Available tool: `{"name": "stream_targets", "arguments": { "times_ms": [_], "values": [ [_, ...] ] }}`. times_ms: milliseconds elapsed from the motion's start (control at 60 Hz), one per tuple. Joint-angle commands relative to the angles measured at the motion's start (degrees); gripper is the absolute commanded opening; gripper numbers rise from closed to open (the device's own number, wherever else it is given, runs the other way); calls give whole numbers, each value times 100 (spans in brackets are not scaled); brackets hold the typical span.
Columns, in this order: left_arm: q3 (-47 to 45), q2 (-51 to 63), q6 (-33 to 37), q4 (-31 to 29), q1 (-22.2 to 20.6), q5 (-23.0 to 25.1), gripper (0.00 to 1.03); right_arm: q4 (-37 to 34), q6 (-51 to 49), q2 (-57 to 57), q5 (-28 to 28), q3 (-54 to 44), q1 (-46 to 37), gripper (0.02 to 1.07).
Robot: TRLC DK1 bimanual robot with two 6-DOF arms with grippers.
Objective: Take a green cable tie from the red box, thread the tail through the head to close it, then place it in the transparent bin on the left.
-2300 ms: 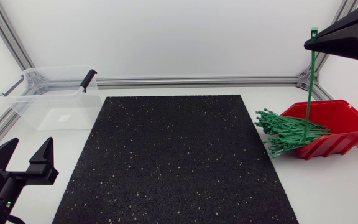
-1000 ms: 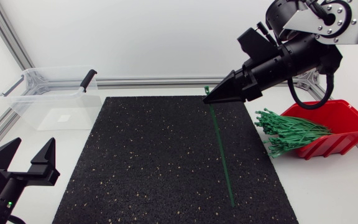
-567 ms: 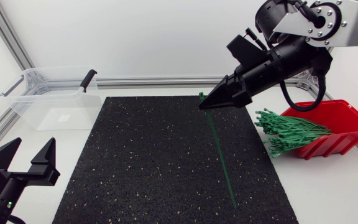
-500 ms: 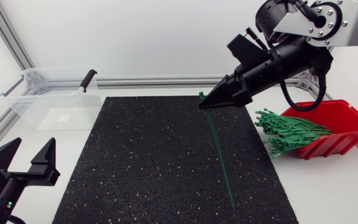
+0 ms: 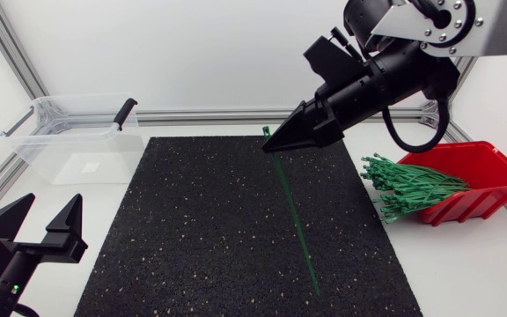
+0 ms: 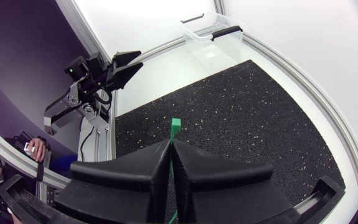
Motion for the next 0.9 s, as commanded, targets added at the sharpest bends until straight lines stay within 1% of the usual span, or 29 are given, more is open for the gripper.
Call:
{"name": "stream_targets", "arguments": {
  "times_ms": [0,67,150,267,367,483,517,583,633,683,750,783,817,850,883],
  "values": [
    [317,494,-164,118,-153,27,99,-44,138,63,-76,128,56,12],
    [668,1144,-172,118,-267,27,99,-44,146,45,-94,145,56,12],
    [1160,1909,-216,110,-276,27,99,-26,155,1,-129,145,56,12],
    [1679,2454,-216,4,-241,115,99,36,190,-60,-129,145,38,12],
    [2145,2796,-216,-260,-188,502,97,150,269,-113,-138,128,3,12],
    [2830,3570,-225,-743,-162,1126,94,317,393,-166,-191,110,-76,12],
    [3015,3834,-225,-884,-118,1372,92,352,445,-166,-243,110,-120,12],
    [3367,4414,-234,-1226,40,2128,91,457,533,-174,-323,92,-173,12],
    [3674,4809,-172,-1508,137,2382,92,510,551,-174,-419,66,-235,12],
    [3920,5090,214,-1736,128,2506,92,572,586,-174,-569,22,-287,12],
    [4131,5372,997,-1938,-48,2514,92,633,639,-183,-709,-22,-358,12],
    [4219,5512,1190,-2044,-162,2541,92,642,656,-183,-771,-48,-384,12],
    [4316,5662,1304,-2184,-259,2708,92,651,674,-183,-841,-57,-393,12],
    [4509,5855,1489,-2554,-329,2804,93,660,691,-192,-911,-83,-401,12],
    [4667,6048,1840,-2905,-426,2883,95,686,727,-192,-964,-101,-410,12]
  ]
}}
